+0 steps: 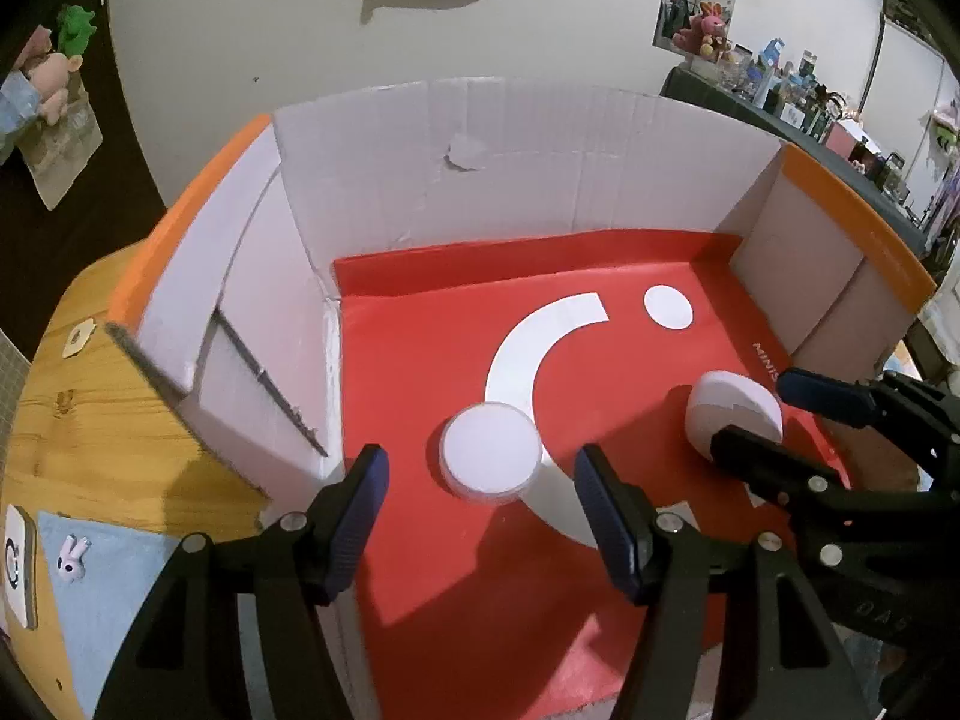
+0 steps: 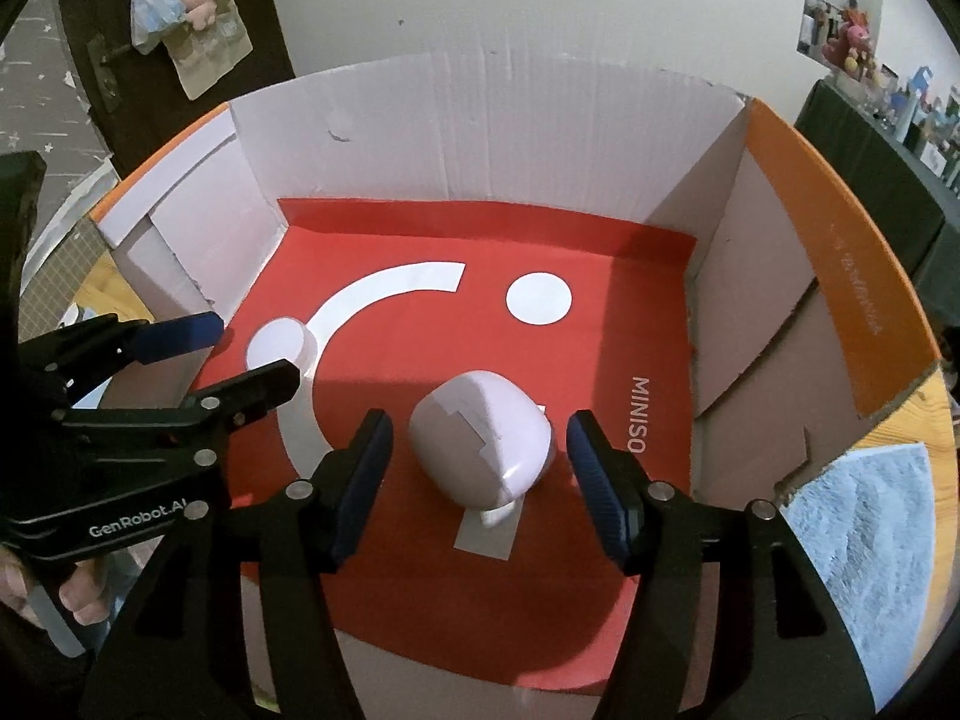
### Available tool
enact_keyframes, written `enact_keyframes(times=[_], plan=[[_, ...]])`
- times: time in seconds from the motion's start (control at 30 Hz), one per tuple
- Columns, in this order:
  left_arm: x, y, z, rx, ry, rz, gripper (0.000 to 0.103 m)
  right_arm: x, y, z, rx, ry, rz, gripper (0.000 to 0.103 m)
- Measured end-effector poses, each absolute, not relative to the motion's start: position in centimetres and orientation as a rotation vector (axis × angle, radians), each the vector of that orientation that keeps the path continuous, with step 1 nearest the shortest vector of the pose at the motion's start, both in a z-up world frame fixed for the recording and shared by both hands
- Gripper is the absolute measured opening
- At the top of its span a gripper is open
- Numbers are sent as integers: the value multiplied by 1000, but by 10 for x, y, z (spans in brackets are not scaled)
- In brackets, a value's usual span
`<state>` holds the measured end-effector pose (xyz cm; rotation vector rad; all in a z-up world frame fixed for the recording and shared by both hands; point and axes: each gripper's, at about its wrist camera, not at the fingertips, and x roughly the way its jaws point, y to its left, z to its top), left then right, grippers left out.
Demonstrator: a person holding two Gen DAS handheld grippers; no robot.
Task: Organize objects
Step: 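Lower the pink case and white container onto the red floor and open both grippers, then withdraw both grippers from the box back toward the mat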
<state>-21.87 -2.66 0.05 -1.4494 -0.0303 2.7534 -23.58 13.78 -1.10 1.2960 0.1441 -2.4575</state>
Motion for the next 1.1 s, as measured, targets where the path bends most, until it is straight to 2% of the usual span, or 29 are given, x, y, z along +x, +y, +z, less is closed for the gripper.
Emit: enact_keyframes(times=[0.07,0.17,0.27,0.6,0.97,1.1], plan=[[-218,-25,2,-1440,-34,2753,67,-234,138,-10,1289,143,-2462,60],[-213,-27,5,-1426,-31,2762,67,-229,138,-8,1267,139,-2471,66],[-209,-28,8,-1413,-42,2766,67,-223,139,-6,1243,124,-2480,67],[-193,-29,14,-1367,-38,2797,79,-208,143,0,1189,86,-2495,72],[-177,-32,18,-1329,-67,2815,84,-191,146,3,1110,54,-2526,78],[-171,-32,20,-1307,-83,2825,85,-185,146,4,1081,63,-2539,89]])
